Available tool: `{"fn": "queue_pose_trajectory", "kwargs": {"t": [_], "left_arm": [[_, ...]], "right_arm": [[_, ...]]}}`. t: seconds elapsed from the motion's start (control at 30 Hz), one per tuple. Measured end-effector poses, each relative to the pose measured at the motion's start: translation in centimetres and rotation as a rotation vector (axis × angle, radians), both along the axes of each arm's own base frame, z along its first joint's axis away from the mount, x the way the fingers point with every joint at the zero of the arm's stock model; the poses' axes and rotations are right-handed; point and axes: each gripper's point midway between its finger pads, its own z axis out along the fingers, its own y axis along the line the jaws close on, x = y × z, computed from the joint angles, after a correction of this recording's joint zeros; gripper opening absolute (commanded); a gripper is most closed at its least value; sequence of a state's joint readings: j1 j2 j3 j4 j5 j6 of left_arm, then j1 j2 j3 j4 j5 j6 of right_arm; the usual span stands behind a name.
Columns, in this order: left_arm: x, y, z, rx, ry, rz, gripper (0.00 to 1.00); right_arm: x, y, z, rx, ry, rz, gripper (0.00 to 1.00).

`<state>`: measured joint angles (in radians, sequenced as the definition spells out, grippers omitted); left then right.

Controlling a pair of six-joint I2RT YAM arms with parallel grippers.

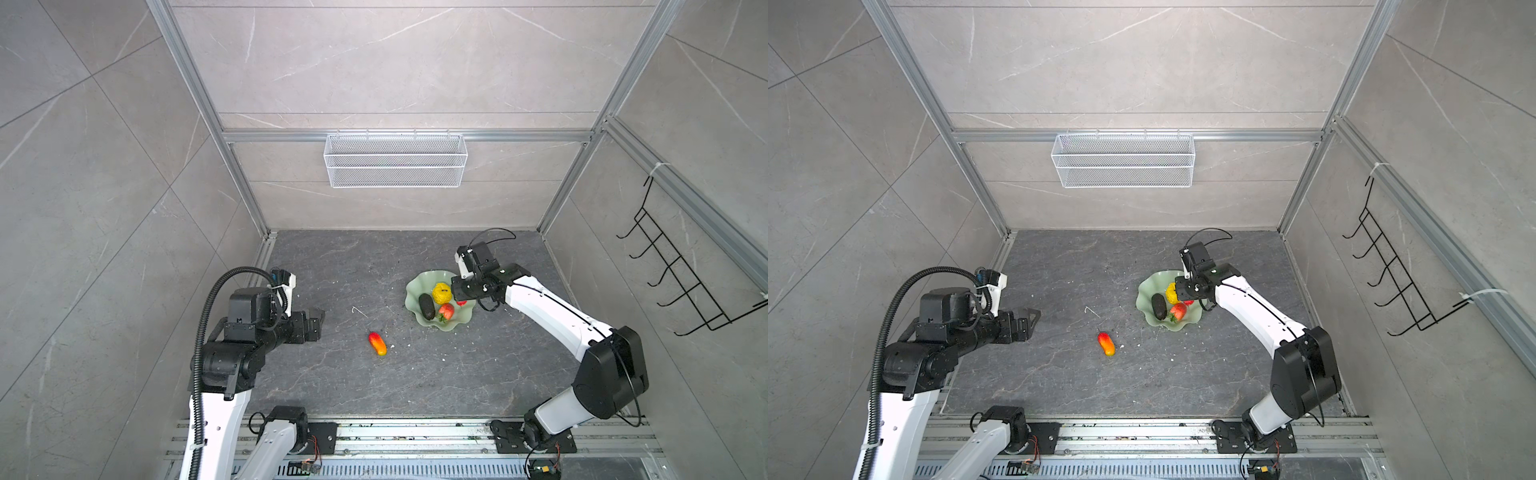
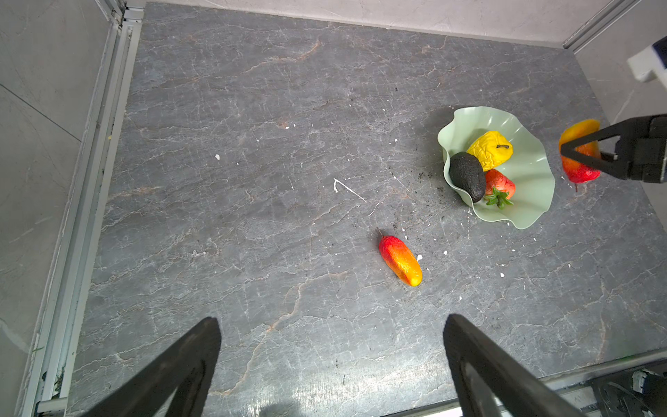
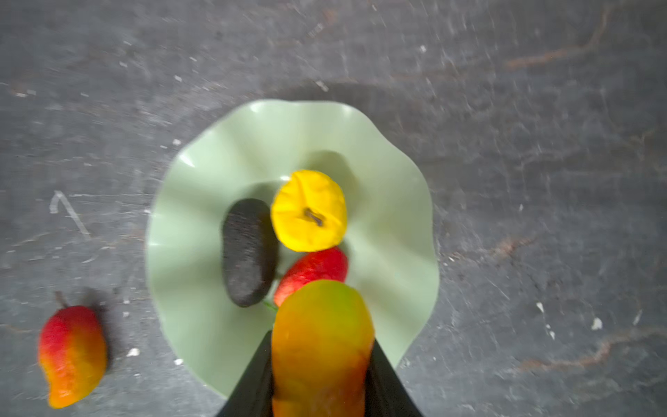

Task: Arrange fruit in a fruit bowl
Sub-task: Place the fruit in the fruit bowl.

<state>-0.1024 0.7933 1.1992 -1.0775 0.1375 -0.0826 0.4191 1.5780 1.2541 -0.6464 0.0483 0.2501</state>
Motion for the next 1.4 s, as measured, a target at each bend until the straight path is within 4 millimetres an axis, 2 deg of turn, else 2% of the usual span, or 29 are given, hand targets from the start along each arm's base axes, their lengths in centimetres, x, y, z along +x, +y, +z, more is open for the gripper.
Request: {"fn": "queue_pose_trajectory", "kwargs": {"t": [0.13, 0.37, 0.7, 0.93, 1.13, 1.23, 1.3, 1.33, 1.4], "left_arm": [[0.0, 0.0, 0.0, 0.000, -0.001, 0.000, 1.00], [-0.3, 0.0, 0.2, -0.001, -0.010, 0.000, 1.00], [-0.5, 0.1, -0.1, 0.001, 0.005, 0.000, 1.00], [-0.7, 0.1, -0.1, 0.001, 0.004, 0.000, 1.00], [-0.7, 0.1, 0.0, 0.003, 0.003, 0.002, 1.00], [-0.7, 0.1, -0.1, 0.003, 0.003, 0.002, 1.00], [-0.8, 0.2, -0.1, 0.004, 0.005, 0.002, 1.00], [-0.8, 0.2, -0.1, 0.005, 0.006, 0.002, 1.00], [-0.9, 0.2, -0.1, 0.006, 0.007, 0.003, 1.00]], "right_arm": [[1.0, -1.2, -1.8, -0.003, 0.035, -0.023, 0.27], [1.6, -0.8, -4.6, -0.011, 0.085, 0.001, 0.31], [2.8, -0.8, -6.0, -0.006, 0.100, -0.007, 0.38], [3.1, -0.7, -6.4, -0.007, 0.102, -0.005, 0.56], [3.0, -0.8, -4.7, -0.007, 0.084, 0.002, 0.68], [2.4, -0.8, -1.9, 0.003, 0.047, 0.023, 0.85], [1.7, -0.3, 0.7, 0.030, 0.006, 0.057, 0.96], [1.1, 0.4, 2.0, 0.046, -0.012, 0.087, 0.99], [-0.2, 2.5, 4.1, 0.067, -0.043, 0.163, 1.00]]}}
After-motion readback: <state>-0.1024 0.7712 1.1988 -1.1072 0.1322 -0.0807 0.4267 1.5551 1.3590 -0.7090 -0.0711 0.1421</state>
